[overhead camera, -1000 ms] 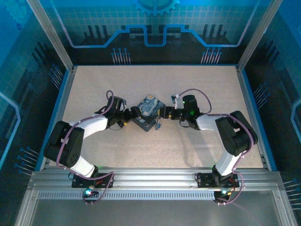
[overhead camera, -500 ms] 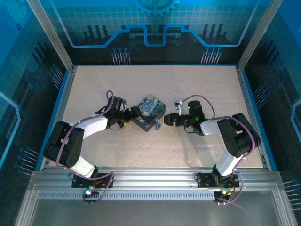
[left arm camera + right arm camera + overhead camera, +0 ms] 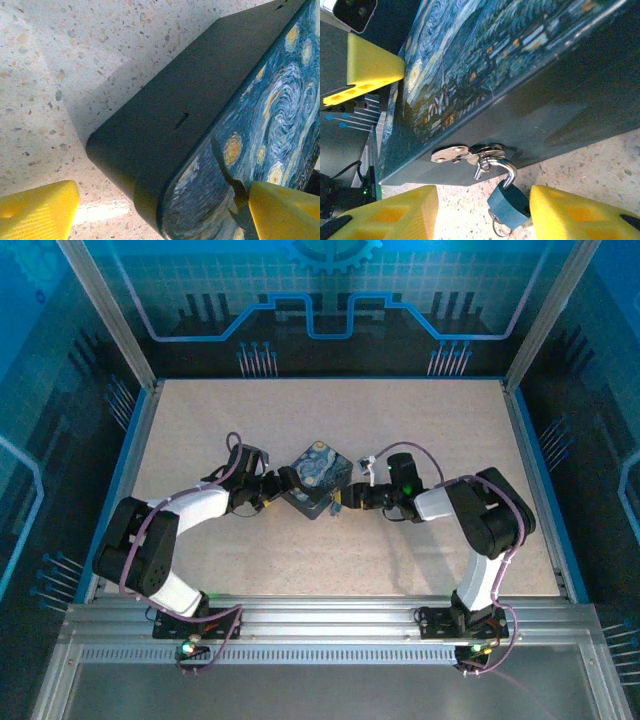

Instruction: Unlock the padlock with the key

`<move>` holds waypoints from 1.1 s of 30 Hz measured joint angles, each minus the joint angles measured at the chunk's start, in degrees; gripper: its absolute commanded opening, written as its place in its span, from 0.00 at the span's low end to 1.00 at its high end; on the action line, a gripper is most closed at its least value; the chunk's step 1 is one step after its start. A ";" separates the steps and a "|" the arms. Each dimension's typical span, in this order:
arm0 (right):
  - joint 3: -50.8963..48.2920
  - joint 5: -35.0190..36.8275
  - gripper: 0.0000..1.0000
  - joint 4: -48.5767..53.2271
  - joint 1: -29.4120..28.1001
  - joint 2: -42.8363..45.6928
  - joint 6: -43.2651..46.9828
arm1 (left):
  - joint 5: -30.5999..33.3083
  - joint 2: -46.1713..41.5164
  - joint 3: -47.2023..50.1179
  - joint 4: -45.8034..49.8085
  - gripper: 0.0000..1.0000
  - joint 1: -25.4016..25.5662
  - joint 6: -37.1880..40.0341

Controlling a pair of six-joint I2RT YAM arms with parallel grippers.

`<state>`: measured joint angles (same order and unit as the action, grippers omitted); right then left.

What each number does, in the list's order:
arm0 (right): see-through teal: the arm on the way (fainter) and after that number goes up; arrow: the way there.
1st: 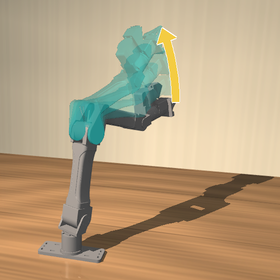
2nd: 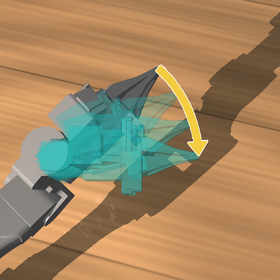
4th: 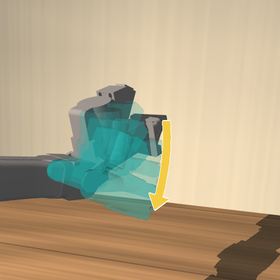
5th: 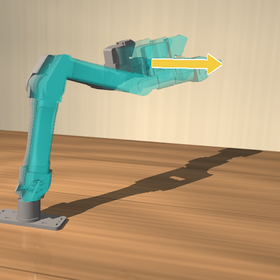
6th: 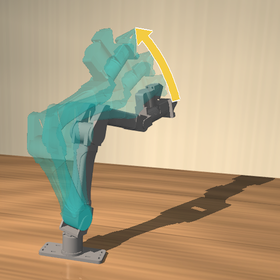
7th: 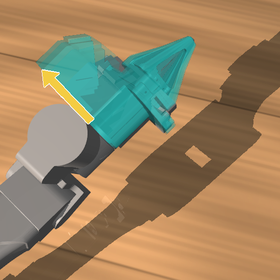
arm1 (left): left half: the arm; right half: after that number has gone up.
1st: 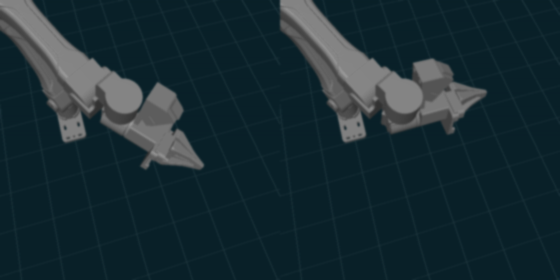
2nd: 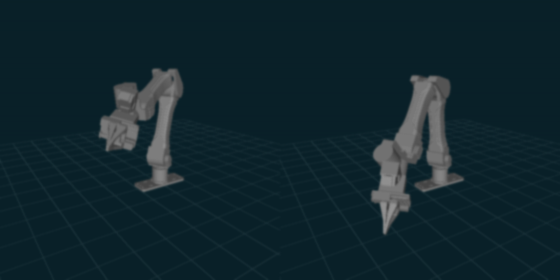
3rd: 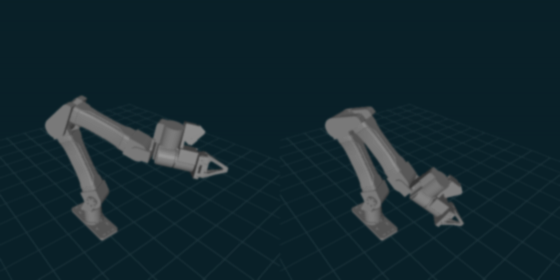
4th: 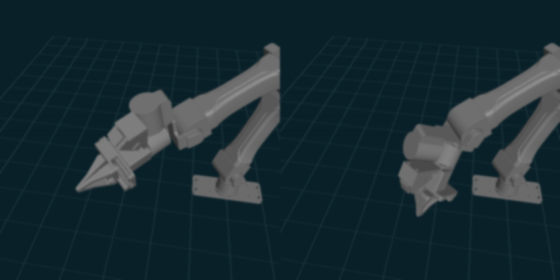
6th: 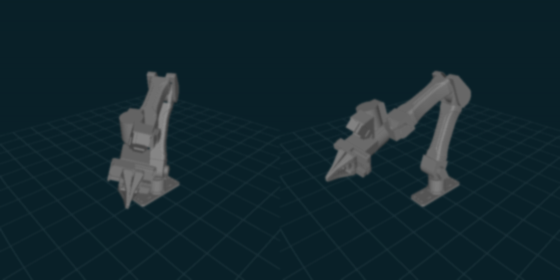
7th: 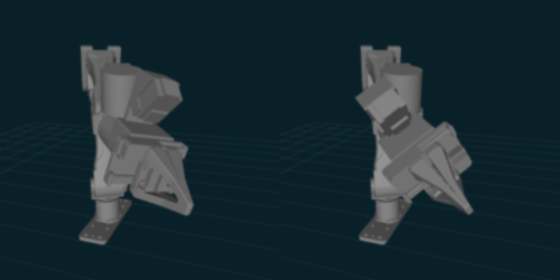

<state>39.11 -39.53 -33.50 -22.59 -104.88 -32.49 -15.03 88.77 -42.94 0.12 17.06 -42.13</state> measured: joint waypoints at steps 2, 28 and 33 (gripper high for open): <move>0.04 0.02 0.47 0.02 -0.04 -0.59 0.00 | 0.00 -0.02 -0.02 0.02 0.89 0.00 0.00; 1.77 -0.26 0.33 -2.05 -0.28 -4.81 -0.96 | 0.00 -0.02 -0.09 0.22 0.89 0.00 0.00; 1.95 -0.42 0.30 -2.23 -0.33 -5.16 -1.16 | 0.00 -0.24 -0.09 0.68 0.89 0.00 0.00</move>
<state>41.06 -39.94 -35.73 -22.92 -110.04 -33.65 -15.03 88.53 -43.03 0.80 17.06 -42.13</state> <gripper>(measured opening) 0.312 0.887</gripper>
